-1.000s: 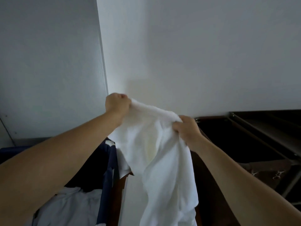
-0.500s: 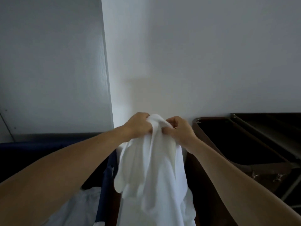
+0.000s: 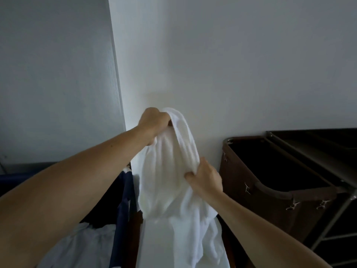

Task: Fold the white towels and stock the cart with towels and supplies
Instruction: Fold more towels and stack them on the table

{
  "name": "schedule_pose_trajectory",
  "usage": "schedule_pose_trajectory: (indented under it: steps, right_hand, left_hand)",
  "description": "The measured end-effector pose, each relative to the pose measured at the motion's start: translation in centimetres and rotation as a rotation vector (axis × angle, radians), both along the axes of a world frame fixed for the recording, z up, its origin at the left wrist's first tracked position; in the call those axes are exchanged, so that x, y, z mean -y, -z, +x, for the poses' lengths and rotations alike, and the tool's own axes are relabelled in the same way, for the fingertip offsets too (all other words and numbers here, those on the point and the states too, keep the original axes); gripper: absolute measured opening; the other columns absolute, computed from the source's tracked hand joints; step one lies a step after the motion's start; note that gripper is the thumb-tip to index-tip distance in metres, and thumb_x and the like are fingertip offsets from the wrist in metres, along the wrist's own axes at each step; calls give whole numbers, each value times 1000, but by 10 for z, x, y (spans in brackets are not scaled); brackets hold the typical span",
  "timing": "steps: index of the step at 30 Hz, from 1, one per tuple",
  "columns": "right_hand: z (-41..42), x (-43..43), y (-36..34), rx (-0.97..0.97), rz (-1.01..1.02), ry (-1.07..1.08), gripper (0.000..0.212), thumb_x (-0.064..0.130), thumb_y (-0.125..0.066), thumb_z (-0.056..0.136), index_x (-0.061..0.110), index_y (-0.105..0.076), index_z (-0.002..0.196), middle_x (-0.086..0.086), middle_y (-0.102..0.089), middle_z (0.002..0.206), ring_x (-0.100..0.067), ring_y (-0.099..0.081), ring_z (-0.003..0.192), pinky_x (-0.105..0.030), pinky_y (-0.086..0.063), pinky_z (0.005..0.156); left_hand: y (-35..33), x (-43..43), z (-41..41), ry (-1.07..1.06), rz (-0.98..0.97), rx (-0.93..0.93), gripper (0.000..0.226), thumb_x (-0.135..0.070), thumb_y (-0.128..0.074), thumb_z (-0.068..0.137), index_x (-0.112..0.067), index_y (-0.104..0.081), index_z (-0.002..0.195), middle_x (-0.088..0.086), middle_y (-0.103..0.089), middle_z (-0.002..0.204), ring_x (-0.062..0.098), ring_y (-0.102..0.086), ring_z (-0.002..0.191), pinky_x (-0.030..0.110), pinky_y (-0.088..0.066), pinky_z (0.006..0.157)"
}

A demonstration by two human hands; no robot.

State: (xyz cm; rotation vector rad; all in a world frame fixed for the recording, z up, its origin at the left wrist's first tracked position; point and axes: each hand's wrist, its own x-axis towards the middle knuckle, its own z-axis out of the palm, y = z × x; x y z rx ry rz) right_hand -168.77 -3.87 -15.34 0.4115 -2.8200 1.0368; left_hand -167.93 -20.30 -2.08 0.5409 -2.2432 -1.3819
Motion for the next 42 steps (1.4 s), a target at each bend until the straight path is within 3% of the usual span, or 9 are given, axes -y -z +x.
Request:
schedule_pose_trajectory:
  steps: [6,9,14,19,27,32,35,38,42]
  right_hand:
    - [-33,-39,-26,-177,108,23,11,20,-55,87,17,-47,80,0,-56,78,-32,-60,84,-33,-43,67]
    - [-38,-40,-37,-222,70,-71,16,16,-56,84,17,-47,71,4,-52,64,-30,-56,72,-31,-36,60]
    - [-28,-22,-44,-192,75,-299,19,22,-67,81,24,-69,99,5,-71,89,-18,-64,86,-27,-44,71]
    - [-25,-14,-29,-267,179,-304,22,26,-64,80,26,-60,103,4,-70,93,-23,-63,91,-28,-35,75]
    - [-45,-40,-15,-84,342,-135,17,32,-63,83,24,-49,89,5,-57,82,-28,-65,91,-31,-41,70]
    - [-41,-32,-43,-128,256,-238,10,25,-67,81,25,-61,90,5,-67,87,-22,-64,89,-30,-47,71]
    - [-32,-14,-47,-160,290,-322,13,26,-65,81,34,-58,90,9,-69,94,-17,-63,92,-28,-44,74]
    - [-33,-12,-39,-203,313,-315,20,27,-64,79,31,-50,93,5,-67,95,-20,-60,95,-28,-33,77]
    - [-36,-31,-21,-167,321,-247,27,27,-66,77,24,-46,96,-2,-66,97,-33,-61,97,-35,-41,78]
  left_hand:
    - [30,50,18,-108,-488,148,13,-22,-62,75,-12,-61,83,4,-62,82,31,-61,81,33,-45,64]
    - [55,57,29,146,-664,520,36,-35,-69,82,-13,-62,110,7,-64,116,30,-61,103,29,-45,76]
    - [76,18,39,573,-568,573,101,-38,-81,80,-23,-16,156,-3,-38,147,19,-41,134,27,-35,108]
    - [91,-7,21,538,-661,382,6,-19,-56,93,-16,-56,87,-3,-55,84,21,-56,87,22,-38,61]
    - [56,22,21,340,-521,181,28,-7,-43,92,-11,-38,65,0,-37,63,17,-32,62,24,-25,50]
    - [74,21,38,622,-573,681,16,-21,-64,88,-16,-54,100,-1,-60,101,13,-55,84,23,-45,69]
    - [86,0,31,708,-487,553,44,-27,-73,81,-24,-51,119,-4,-61,112,14,-60,98,30,-51,85]
    - [90,-16,23,666,-547,387,8,-15,-61,84,-18,-55,89,-3,-58,86,17,-56,78,29,-43,68]
    - [81,-11,21,570,-235,230,26,-1,-47,78,-17,-42,58,-2,-40,58,13,-34,53,26,-26,51]
